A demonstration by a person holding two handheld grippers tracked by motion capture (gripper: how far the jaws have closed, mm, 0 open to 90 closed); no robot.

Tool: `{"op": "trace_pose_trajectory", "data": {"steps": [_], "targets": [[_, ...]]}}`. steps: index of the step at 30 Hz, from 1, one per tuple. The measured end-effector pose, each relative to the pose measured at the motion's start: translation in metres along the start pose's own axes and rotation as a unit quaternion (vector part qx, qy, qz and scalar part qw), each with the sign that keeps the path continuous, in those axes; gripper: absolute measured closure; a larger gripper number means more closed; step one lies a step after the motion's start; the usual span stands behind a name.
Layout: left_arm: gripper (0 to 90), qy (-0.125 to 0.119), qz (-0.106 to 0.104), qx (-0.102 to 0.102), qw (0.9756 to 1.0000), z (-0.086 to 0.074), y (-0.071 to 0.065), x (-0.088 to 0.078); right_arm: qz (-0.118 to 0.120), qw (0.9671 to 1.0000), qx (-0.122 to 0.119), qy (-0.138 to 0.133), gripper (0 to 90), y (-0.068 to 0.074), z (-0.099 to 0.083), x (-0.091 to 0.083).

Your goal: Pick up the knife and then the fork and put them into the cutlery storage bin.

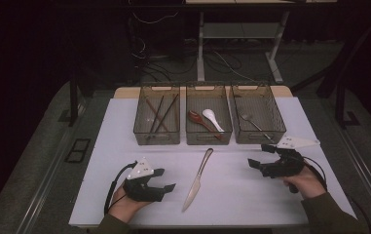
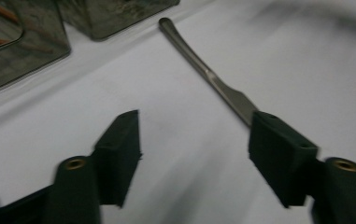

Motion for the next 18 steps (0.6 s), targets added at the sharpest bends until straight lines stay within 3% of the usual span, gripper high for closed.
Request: {"op": "trace_pose_trajectory", "data": {"steps": [4, 7, 11, 13, 18], "targets": [[55.2, 0.005, -0.016, 0.000, 0.9999, 0.005, -0.008, 0.006, 0.014, 0.9999, 0.000, 0.001, 17.5, 0.010, -0.018, 0.003], [69.6, 0.018, -0.025, 0.015, 0.9994, 0.008, -0.016, 0.012, 0.018, 0.9998, 0.003, 0.012, 16.9, 0.014, -0.028, 0.006], [83.1, 0.029, -0.042, 0.023, 0.9984, 0.012, -0.028, 0.021, 0.020, 0.9996, 0.000, 0.018, 16.8, 0.018, -0.037, 0.008], [88.2, 0.035, -0.052, 0.026, 0.9977, 0.013, -0.034, 0.027, 0.021, 0.9995, -0.002, 0.024, 16.8, 0.019, -0.039, 0.009], [89.0, 0.059, -0.073, 0.051, 0.9943, 0.011, -0.052, 0.044, 0.025, 0.9994, -0.006, 0.025, 16.8, 0.020, -0.040, 0.012]]}}
Point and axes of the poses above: each handheld gripper's, and its own axes: x roughly forward along the jaws, z roughly out of its top, y roughly to its left, the point moved 8 cm from there along x, roughly forward along the jaws, and after that the axes turned 6 degrees about z, right-handed, at the moved point
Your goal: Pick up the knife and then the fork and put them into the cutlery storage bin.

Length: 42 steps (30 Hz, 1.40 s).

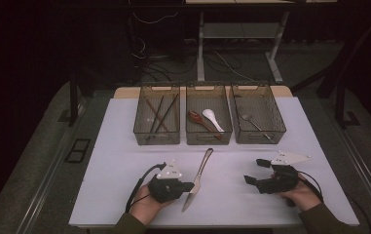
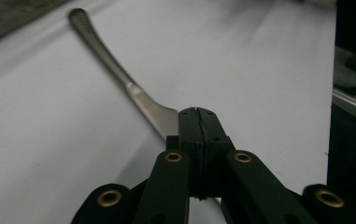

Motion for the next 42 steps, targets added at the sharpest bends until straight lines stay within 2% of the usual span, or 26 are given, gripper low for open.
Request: {"op": "trace_pose_trajectory", "data": {"steps": [3, 4, 7, 10, 11, 15, 17, 24, 26, 30, 33, 36, 39, 42], "targets": [[88.9, 0.010, -0.009, 0.011, 0.9998, 0.001, -0.008, 0.010, 0.000, 1.0000, 0.001, 0.001, 16.9, 0.000, -0.001, -0.001], [88.9, 0.011, -0.012, 0.010, 0.9998, 0.001, -0.011, 0.014, 0.000, 1.0000, 0.002, 0.001, 16.9, 0.000, -0.001, -0.001], [88.9, 0.022, -0.009, 0.024, 0.9994, 0.002, -0.016, 0.023, 0.000, 1.0000, 0.003, 0.000, 16.9, -0.002, -0.001, -0.001], [88.9, 0.045, 0.002, 0.052, 0.9976, -0.001, -0.017, 0.028, -0.002, 1.0000, 0.005, 0.000, 16.9, -0.003, -0.001, -0.002], [89.0, 0.039, 0.004, 0.047, 0.9981, -0.001, -0.019, 0.029, -0.002, 1.0000, 0.005, 0.000, 16.9, -0.003, -0.001, -0.002], [89.0, 0.050, 0.020, 0.061, 0.9967, -0.002, -0.013, 0.025, -0.004, 1.0000, 0.009, -0.003, 16.9, -0.005, -0.001, -0.004], [89.0, 0.052, 0.028, 0.060, 0.9964, -0.003, -0.009, 0.023, -0.004, 0.9999, 0.009, -0.002, 16.9, -0.005, -0.001, -0.005], [89.0, 0.054, 0.054, 0.038, 0.9964, -0.007, 0.005, 0.014, -0.003, 0.9999, 0.010, -0.004, 16.9, -0.006, -0.001, -0.006], [89.0, 0.054, 0.066, 0.039, 0.9956, -0.007, 0.011, 0.011, -0.004, 0.9999, 0.011, -0.004, 16.9, -0.006, -0.001, -0.006], [89.0, 0.052, 0.078, 0.028, 0.9952, -0.008, 0.020, 0.008, -0.004, 0.9999, 0.009, -0.001, 16.9, -0.006, -0.002, -0.005], [88.5, 0.047, 0.079, 0.017, 0.9956, -0.006, 0.023, 0.007, -0.003, 1.0000, 0.007, -0.003, 16.9, -0.006, -0.001, -0.005], [83.8, 0.032, 0.078, 0.004, 0.9964, 0.002, 0.028, 0.010, -0.004, 1.0000, 0.008, -0.003, 16.9, -0.006, -0.001, -0.005], [75.9, 0.028, 0.077, -0.003, 0.9966, 0.009, 0.034, 0.016, -0.005, 1.0000, 0.007, -0.002, 16.9, -0.007, -0.002, -0.005], [70.6, 0.022, 0.076, -0.003, 0.9968, 0.019, 0.039, 0.025, -0.005, 1.0000, 0.007, -0.001, 16.9, -0.007, -0.002, -0.005]]}}
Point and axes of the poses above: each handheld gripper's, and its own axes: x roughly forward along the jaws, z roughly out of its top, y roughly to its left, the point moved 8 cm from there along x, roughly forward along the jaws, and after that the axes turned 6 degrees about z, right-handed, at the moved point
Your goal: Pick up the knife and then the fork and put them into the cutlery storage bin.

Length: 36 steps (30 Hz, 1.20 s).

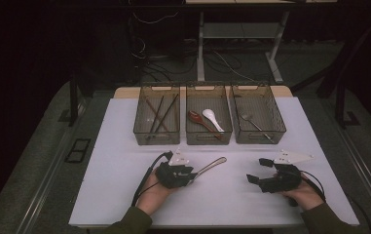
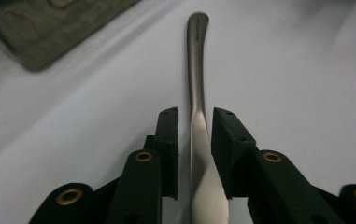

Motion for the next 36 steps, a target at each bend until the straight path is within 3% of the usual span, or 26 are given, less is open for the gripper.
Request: {"op": "trace_pose_trajectory", "data": {"steps": [5, 11, 19, 23, 31, 36], "targets": [[70.4, -0.002, -0.007, -0.010, 0.9999, 0.012, -0.001, 0.017, -0.001, 1.0000, 0.002, 0.001, 16.9, -0.001, -0.001, -0.001], [72.1, 0.008, 0.003, 0.002, 1.0000, 0.015, -0.007, 0.030, -0.001, 1.0000, 0.001, -0.001, 16.9, -0.001, -0.001, -0.002], [75.3, 0.011, 0.012, 0.012, 0.9998, 0.012, -0.009, 0.033, -0.001, 1.0000, 0.000, -0.001, 16.9, -0.001, -0.001, -0.002], [78.5, 0.012, 0.017, 0.029, 0.9994, 0.013, -0.010, 0.034, -0.001, 1.0000, -0.003, -0.001, 16.9, -0.001, -0.001, -0.001], [79.3, 0.010, 0.008, 0.043, 0.9990, 0.013, -0.010, 0.034, 0.004, 1.0000, 0.002, -0.003, 16.8, 0.000, 0.000, -0.001], [79.3, 0.016, -0.002, 0.040, 0.9991, 0.013, -0.008, 0.032, 0.008, 1.0000, 0.001, -0.001, 16.8, -0.001, 0.001, -0.002]]}}
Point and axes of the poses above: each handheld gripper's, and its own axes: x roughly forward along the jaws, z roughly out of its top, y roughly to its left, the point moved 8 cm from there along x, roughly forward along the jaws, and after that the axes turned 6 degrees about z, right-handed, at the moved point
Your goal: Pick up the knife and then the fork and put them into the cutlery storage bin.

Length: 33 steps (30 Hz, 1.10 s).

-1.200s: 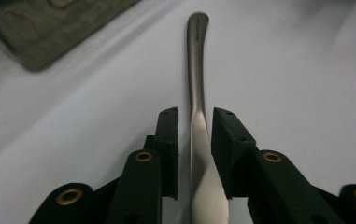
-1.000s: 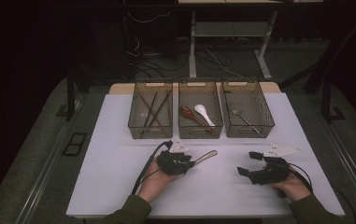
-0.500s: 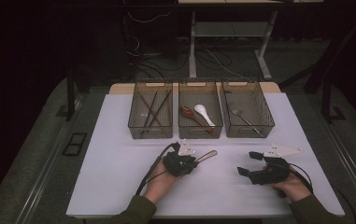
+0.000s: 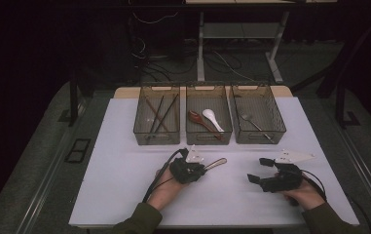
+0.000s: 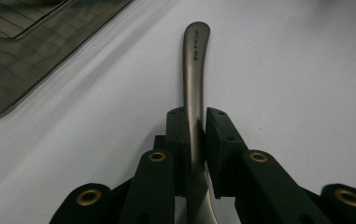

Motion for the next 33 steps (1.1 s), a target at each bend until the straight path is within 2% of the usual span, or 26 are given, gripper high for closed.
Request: {"op": "trace_pose_trajectory", "data": {"steps": [2, 6, 7, 10, 14, 17, 21, 23, 26, 28, 30, 32, 33], "targets": [[79.3, 0.003, -0.005, -0.002, 1.0000, -0.001, 0.000, -0.002, 0.005, 0.9999, 0.000, 0.015, 16.8, 0.000, 0.000, -0.001], [79.3, 0.003, -0.014, -0.001, 0.9999, -0.001, 0.001, -0.006, 0.024, 0.9994, -0.004, 0.026, 16.8, 0.004, 0.004, -0.005], [79.3, 0.004, -0.016, -0.001, 0.9999, -0.001, 0.000, -0.007, 0.038, 0.9989, -0.005, 0.029, 16.8, 0.007, 0.005, -0.006], [79.3, 0.000, -0.024, 0.000, 0.9997, 0.000, 0.000, -0.011, 0.052, 0.9981, -0.007, 0.032, 16.8, 0.010, 0.007, -0.007], [79.3, -0.006, -0.042, 0.008, 0.9991, 0.002, -0.004, -0.017, 0.056, 0.9972, -0.024, 0.042, 16.9, 0.012, 0.010, -0.006], [79.3, -0.011, -0.060, 0.020, 0.9979, 0.004, -0.007, -0.024, 0.064, 0.9958, -0.042, 0.050, 16.9, 0.016, 0.015, -0.002], [79.2, -0.022, -0.083, 0.037, 0.9957, 0.005, -0.013, -0.032, 0.083, 0.9919, -0.068, 0.069, 16.9, 0.023, 0.026, 0.005], [79.3, -0.025, -0.094, 0.040, 0.9944, 0.005, -0.017, -0.035, 0.080, 0.9898, -0.081, 0.086, 16.9, 0.025, 0.032, 0.011], [79.3, -0.029, -0.111, 0.057, 0.9917, 0.005, -0.020, -0.039, 0.095, 0.9874, -0.092, 0.087, 16.9, 0.033, 0.040, 0.019], [79.3, -0.033, -0.122, 0.064, 0.9900, 0.005, -0.024, -0.042, 0.109, 0.9842, -0.103, 0.095, 17.1, 0.039, 0.045, 0.025], [79.2, -0.034, -0.131, 0.076, 0.9878, 0.006, -0.027, -0.045, 0.129, 0.9794, -0.112, 0.108, 17.2, 0.046, 0.048, 0.032], [79.2, -0.035, -0.137, 0.087, 0.9861, 0.006, -0.031, -0.047, 0.151, 0.9725, -0.123, 0.128, 17.4, 0.053, 0.049, 0.040], [79.3, -0.034, -0.139, 0.090, 0.9856, 0.006, -0.032, -0.047, 0.161, 0.9666, -0.142, 0.140, 17.5, 0.054, 0.049, 0.045]]}}
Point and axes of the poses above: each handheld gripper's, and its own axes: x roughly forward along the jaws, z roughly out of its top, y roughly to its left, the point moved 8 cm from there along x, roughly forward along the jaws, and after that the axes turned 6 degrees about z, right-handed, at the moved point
